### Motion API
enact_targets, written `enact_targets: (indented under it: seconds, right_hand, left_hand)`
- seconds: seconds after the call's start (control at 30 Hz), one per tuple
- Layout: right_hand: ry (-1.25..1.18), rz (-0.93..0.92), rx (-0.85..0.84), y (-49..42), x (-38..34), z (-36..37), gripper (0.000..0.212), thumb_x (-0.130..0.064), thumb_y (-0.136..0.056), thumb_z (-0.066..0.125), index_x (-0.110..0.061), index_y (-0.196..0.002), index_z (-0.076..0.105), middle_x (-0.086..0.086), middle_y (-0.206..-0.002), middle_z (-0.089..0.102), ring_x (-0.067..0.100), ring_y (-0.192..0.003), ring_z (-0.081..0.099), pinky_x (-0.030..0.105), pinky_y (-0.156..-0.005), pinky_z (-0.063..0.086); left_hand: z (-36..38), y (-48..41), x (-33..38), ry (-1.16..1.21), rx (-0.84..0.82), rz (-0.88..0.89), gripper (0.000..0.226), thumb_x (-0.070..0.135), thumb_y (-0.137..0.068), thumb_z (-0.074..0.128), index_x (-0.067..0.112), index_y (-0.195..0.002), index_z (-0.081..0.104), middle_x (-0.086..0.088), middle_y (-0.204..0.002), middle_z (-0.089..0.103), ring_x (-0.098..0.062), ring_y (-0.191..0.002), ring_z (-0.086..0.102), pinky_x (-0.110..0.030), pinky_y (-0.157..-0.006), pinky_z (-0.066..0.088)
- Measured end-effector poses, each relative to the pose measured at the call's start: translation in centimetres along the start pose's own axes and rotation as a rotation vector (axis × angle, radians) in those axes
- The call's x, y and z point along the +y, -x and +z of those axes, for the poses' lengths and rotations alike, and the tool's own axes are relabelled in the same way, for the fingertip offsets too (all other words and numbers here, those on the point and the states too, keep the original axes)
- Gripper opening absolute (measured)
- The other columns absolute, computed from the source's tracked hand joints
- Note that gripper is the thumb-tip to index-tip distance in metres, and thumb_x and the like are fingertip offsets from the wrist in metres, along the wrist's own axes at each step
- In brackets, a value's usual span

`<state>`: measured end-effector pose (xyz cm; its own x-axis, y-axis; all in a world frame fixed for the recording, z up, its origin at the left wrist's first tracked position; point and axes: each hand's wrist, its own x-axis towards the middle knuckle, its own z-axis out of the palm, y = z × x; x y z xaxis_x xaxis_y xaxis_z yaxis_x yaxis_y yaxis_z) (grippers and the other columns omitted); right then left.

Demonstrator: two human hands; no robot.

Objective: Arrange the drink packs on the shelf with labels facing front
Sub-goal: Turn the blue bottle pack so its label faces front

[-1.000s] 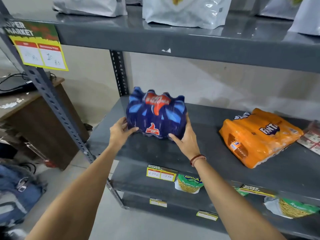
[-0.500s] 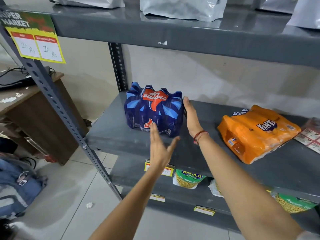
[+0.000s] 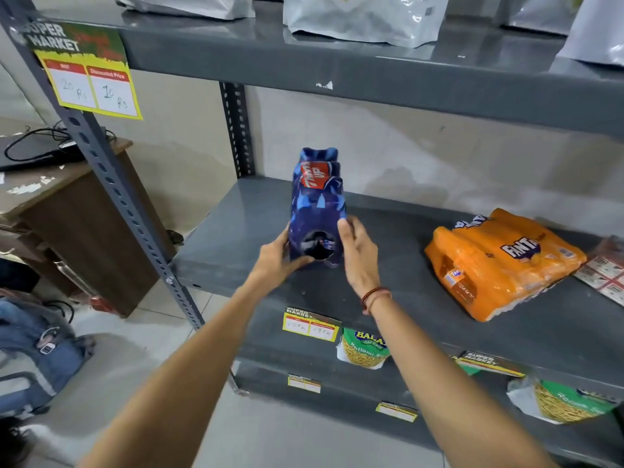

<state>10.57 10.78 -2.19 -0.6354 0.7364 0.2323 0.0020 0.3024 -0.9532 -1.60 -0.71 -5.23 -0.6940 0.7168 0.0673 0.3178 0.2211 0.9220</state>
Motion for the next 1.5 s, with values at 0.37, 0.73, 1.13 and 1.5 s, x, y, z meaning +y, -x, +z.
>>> enact_targets:
  seconds: [0.37, 0.73, 1.13, 1.5]
  right_hand:
    - [0.225, -0.191, 0.072, 1.2, -0.2, 1.9, 0.047, -0.033, -0.088, 0.059, -0.011, -0.128, 0.048, 0.011, -0.128, 0.053, 0.019, -0.119, 0.047, 0.033, -0.103, 0.038]
    - [0.138, 0.130, 0.035, -5.5, 1.7, -2.9, 0.057, -0.020, -0.083, 0.067, -0.011, -0.131, 0.038, 0.012, -0.131, 0.053, 0.028, -0.120, 0.053, 0.042, -0.101, 0.045]
    - [0.249, 0.010, 0.181, -0.1, 2.3, -1.2, 0.057, -0.033, -0.080, 0.068, -0.005, -0.124, 0.045, 0.016, -0.123, 0.055, 0.029, -0.114, 0.053, 0.042, -0.097, 0.048]
    - [0.223, -0.041, 0.197, 5.6, 1.1, 0.6, 0.055, -0.034, -0.080, 0.069, -0.008, -0.122, 0.047, 0.014, -0.119, 0.058, 0.028, -0.112, 0.054, 0.044, -0.095, 0.049]
  left_hand:
    - [-1.9, -0.4, -0.8, 0.117, 0.430, -0.116, 0.055, 0.042, -0.092, 0.049, 0.015, -0.138, 0.039, -0.010, -0.136, 0.053, -0.020, -0.124, 0.049, -0.019, -0.097, 0.035]
    - [-1.4, -4.3, -0.9, 0.065, 0.245, -0.121, 0.062, 0.047, -0.085, 0.055, 0.010, -0.133, 0.038, -0.011, -0.130, 0.055, -0.020, -0.106, 0.057, -0.026, -0.085, 0.046]
    - [-4.0, -1.6, -2.4, 0.044, 0.144, -0.044, 0.057, 0.035, -0.084, 0.063, 0.015, -0.131, 0.040, 0.008, -0.118, 0.053, -0.007, -0.101, 0.054, -0.007, -0.073, 0.044]
    - [-6.5, 3.7, -2.8, 0.040, 0.124, -0.055, 0.056, 0.033, -0.086, 0.060, 0.016, -0.134, 0.036, 0.006, -0.125, 0.052, -0.008, -0.104, 0.053, -0.019, -0.083, 0.045]
